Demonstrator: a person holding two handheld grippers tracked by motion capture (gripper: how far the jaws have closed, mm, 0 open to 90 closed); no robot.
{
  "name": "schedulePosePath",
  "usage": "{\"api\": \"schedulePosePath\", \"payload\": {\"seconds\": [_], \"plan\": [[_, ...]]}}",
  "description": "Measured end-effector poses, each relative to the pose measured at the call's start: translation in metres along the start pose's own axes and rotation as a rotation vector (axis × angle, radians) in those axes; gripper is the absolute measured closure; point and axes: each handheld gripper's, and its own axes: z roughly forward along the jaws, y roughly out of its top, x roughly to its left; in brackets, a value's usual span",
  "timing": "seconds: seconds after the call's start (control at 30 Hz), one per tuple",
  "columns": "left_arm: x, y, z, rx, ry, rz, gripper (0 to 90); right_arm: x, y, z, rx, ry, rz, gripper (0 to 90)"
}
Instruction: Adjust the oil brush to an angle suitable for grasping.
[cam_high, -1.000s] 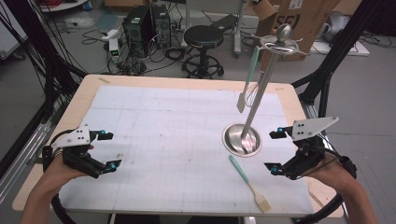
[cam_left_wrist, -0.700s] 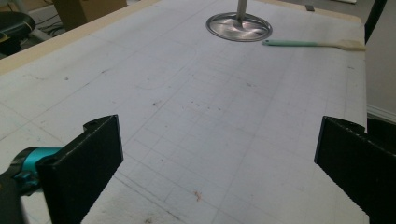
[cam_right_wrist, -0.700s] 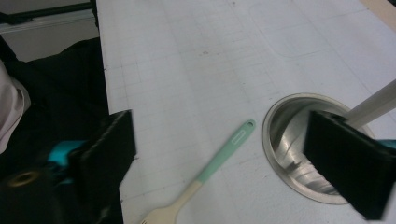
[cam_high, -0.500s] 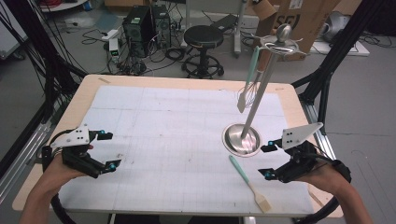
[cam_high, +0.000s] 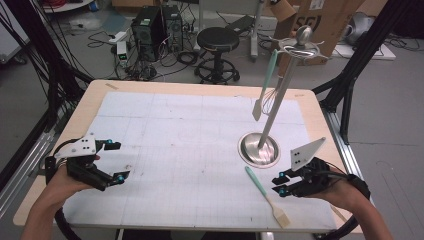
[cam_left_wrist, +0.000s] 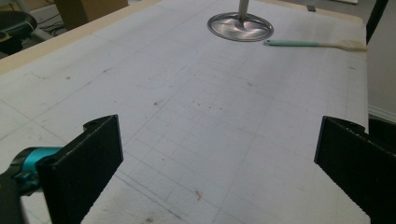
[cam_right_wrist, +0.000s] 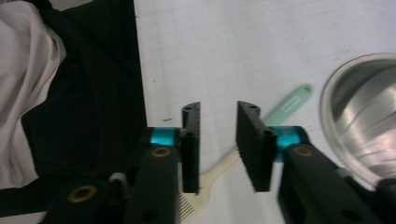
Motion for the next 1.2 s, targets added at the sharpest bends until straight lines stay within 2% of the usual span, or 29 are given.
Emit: {"api": "schedulePosePath", "payload": {"seconds": [0.17, 0.4, 0.8, 1.0, 1.2], "plan": [[0.000, -0.001, 0.001, 0.005, -0.004, -0.001, 1.7, 0.000, -0.003, 0.009, 0.026, 0.011, 0.004, 88.9], [0.000, 0.000, 0.001, 0.004, -0.003, 0.001, 1.7, 0.000, -0.006, 0.023, 0.050, 0.019, -0.011, 89.2], [-0.001, -0.001, 0.002, 0.005, -0.007, 0.001, 1.7, 0.002, -0.015, 0.052, 0.148, 0.053, -0.049, 89.3], [-0.001, -0.001, 0.002, 0.006, -0.007, -0.002, 1.7, 0.003, -0.016, 0.059, 0.192, 0.044, -0.057, 89.3], [0.000, -0.001, 0.002, 0.013, -0.006, 0.004, 1.7, 0.004, -0.022, 0.068, 0.206, 0.056, -0.051, 89.3]]}}
